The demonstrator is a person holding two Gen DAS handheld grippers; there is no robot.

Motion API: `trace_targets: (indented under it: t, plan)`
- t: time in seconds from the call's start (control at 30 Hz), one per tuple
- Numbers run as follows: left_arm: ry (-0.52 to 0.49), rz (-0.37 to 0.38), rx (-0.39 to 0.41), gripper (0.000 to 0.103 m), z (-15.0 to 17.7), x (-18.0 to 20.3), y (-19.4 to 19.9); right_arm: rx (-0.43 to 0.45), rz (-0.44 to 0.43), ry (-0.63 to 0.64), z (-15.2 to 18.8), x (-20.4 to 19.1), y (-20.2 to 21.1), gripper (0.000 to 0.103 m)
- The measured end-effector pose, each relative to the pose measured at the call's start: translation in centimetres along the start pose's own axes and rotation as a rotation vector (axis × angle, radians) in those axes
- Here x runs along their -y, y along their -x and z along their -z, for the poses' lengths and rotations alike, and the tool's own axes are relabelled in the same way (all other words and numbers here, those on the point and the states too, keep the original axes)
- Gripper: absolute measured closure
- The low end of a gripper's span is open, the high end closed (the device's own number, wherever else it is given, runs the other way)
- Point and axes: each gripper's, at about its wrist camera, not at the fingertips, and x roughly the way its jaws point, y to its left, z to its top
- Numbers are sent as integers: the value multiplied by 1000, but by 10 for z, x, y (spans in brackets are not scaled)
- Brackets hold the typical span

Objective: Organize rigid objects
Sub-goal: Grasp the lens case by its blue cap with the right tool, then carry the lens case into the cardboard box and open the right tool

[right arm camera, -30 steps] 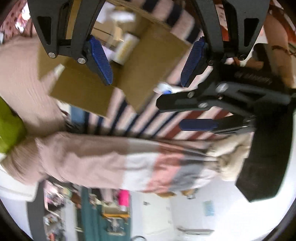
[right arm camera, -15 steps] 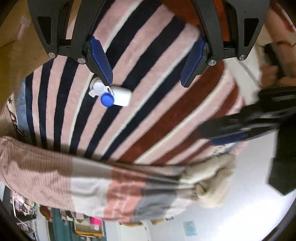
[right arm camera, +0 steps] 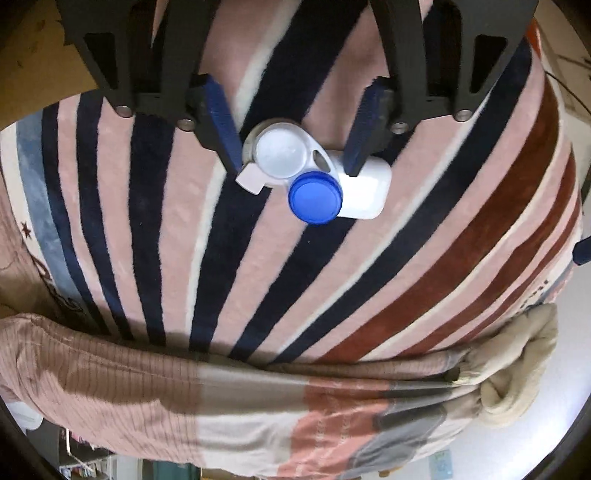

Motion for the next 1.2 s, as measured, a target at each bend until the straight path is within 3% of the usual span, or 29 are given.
trace_targets:
  t: [0.03, 0.07, 0.33, 0.53, 0.6, 0.63, 0.7, 0.83, 1.2]
  plan:
    - [-2, 2, 1, 30, 0, 1, 0, 4, 19, 13, 1, -2, 3, 71]
    - [-3, 3, 3, 30, -1, 2, 1, 8, 27, 25, 2, -2, 6, 73]
    - [-34, 34, 23, 30, -5, 24, 18, 74, -61, 105, 10, -23, 50, 73]
    - [-51, 161, 39, 31, -12, 54, 34, 176, -164, 192, 6, -55, 111, 73]
    - [-60, 197, 49, 37, -16, 68, 39, 206, -200, 209, 4, -62, 131, 73]
    - [-63, 210, 51, 46, -17, 73, 41, 222, -210, 218, 3, -64, 141, 73]
    - [-73, 248, 55, 54, -21, 87, 44, 255, -220, 239, 3, -64, 159, 73]
    - [-131, 316, 63, 73, -29, 125, 47, 306, -208, 243, 9, -49, 188, 73]
    - [-319, 408, -15, 74, -44, 255, 2, 330, -91, 94, 40, 57, 234, 73]
